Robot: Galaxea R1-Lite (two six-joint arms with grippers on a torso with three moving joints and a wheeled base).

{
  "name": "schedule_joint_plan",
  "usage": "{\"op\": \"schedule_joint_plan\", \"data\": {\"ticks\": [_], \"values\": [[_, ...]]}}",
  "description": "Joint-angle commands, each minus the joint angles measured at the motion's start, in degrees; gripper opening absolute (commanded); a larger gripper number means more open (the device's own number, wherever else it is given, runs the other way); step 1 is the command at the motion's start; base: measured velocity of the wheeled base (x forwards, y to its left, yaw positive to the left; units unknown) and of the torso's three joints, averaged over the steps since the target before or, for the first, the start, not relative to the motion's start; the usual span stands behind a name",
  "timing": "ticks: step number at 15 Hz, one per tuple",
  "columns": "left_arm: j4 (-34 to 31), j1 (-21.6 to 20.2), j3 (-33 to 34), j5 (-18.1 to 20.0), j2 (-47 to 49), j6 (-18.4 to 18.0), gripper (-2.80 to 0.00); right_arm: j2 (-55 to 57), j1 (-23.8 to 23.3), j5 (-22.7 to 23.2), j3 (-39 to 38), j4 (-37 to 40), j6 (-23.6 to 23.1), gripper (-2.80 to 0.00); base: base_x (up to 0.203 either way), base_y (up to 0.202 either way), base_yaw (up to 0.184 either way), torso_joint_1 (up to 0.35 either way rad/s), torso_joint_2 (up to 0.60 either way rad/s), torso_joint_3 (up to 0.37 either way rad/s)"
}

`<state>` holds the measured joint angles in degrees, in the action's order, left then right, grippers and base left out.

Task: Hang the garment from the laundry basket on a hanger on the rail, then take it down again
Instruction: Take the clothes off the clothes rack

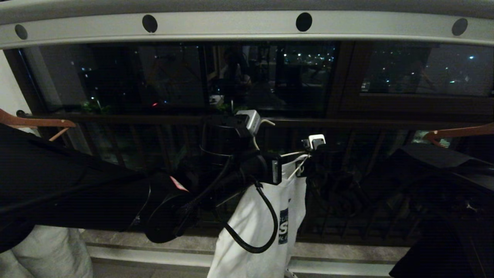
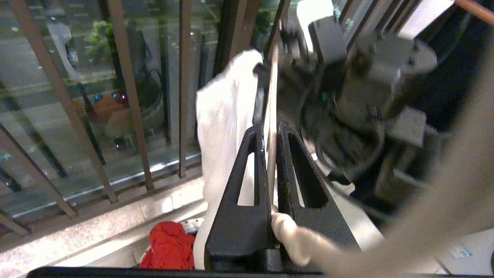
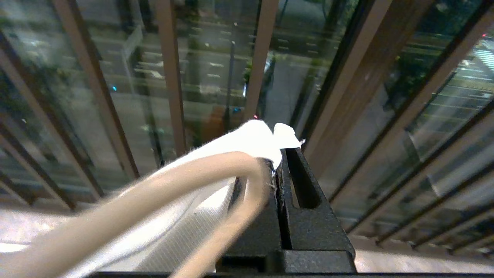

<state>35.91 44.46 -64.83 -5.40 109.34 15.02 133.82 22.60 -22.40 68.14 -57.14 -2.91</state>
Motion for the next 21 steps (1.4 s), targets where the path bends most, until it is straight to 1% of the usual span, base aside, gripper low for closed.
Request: {"op": "schedule_joint_plan", "data": {"ticks": [1, 3, 4, 6, 7, 11, 13, 14, 16, 17, 18, 20, 21], "values": [[0.1, -0.2, -0.3, -0.2, 1.5, 0.2, -2.80, -3.3, 2.5, 0.1, -2.6, -0.8, -0.2, -2.80, 0.000, 0.000, 0.000, 0.000, 0.00, 0.000], [0.7, -0.3, -1.0, -1.4, 3.1, 0.4, -2.80, -3.7, 3.9, 0.1, -3.4, -2.2, -0.2, -2.80, 0.000, 0.000, 0.000, 0.000, 0.00, 0.000], [2.7, -0.3, -1.7, -3.4, 4.6, 0.7, -2.80, -3.7, 4.2, 0.1, -3.5, -2.8, -0.2, -2.80, 0.000, 0.000, 0.000, 0.000, 0.00, 0.000], [9.0, -0.3, -2.7, -7.2, 8.1, 0.3, -2.80, -4.1, 4.8, 0.1, -4.1, -3.5, -0.2, -2.80, 0.000, 0.000, 0.000, 0.000, 0.00, 0.000], [10.1, -0.3, -2.8, -7.9, 8.9, -0.2, -2.80, -4.1, 4.8, 0.1, -4.0, -3.5, -0.2, -2.80, 0.000, 0.000, 0.000, 0.000, 0.00, 0.000], [10.6, -0.8, -3.0, -8.1, 10.5, -0.1, -2.80, -3.3, 4.6, 0.1, -2.6, -3.5, -0.3, -2.80, 0.000, 0.000, 0.000, 0.000, 0.00, 0.000], [10.9, -1.9, -3.5, -7.9, 12.0, 0.1, -2.80, -3.0, 4.5, 0.1, -0.4, -3.4, -0.7, -2.80, 0.000, 0.000, 0.000, 0.000, 0.00, 0.000], [12.5, -2.4, -4.4, -7.8, 12.7, 0.3, -2.80, -2.3, 4.3, 0.1, 0.2, -3.4, -1.6, -2.80, 0.000, 0.000, 0.000, 0.000, 0.00, 0.000], [18.9, -2.8, -5.0, -7.4, 14.7, 0.8, -2.80, -0.9, 3.5, 0.1, 1.4, -3.6, -4.0, -2.80, 0.000, 0.000, 0.000, 0.000, 0.00, 0.000], [20.6, -2.8, -5.7, -7.1, 15.9, 0.8, -2.80, -0.5, 3.1, 0.2, 3.1, -3.5, -5.2, -2.80, 0.000, 0.000, 0.000, 0.000, 0.00, 0.000], [21.0, -2.8, -6.6, -6.9, 16.8, 0.7, -2.80, -0.6, 2.9, 0.2, 3.8, -3.6, -6.1, -2.80, 0.000, 0.000, 0.000, 0.000, 0.00, 0.000], [21.1, -3.3, -8.4, -6.8, 18.1, 0.8, -2.80, -0.4, 2.4, 0.2, 4.1, -5.0, -6.3, -2.80, 0.000, 0.000, 0.000, 0.000, 0.00, 0.000], [21.2, -3.4, -8.0, -6.8, 19.4, 1.4, -2.80, 0.4, 1.8, 0.1, 5.3, -5.6, -7.8, -2.80, 0.000, 0.000, 0.000, 0.000, 0.00, 0.000]]}}
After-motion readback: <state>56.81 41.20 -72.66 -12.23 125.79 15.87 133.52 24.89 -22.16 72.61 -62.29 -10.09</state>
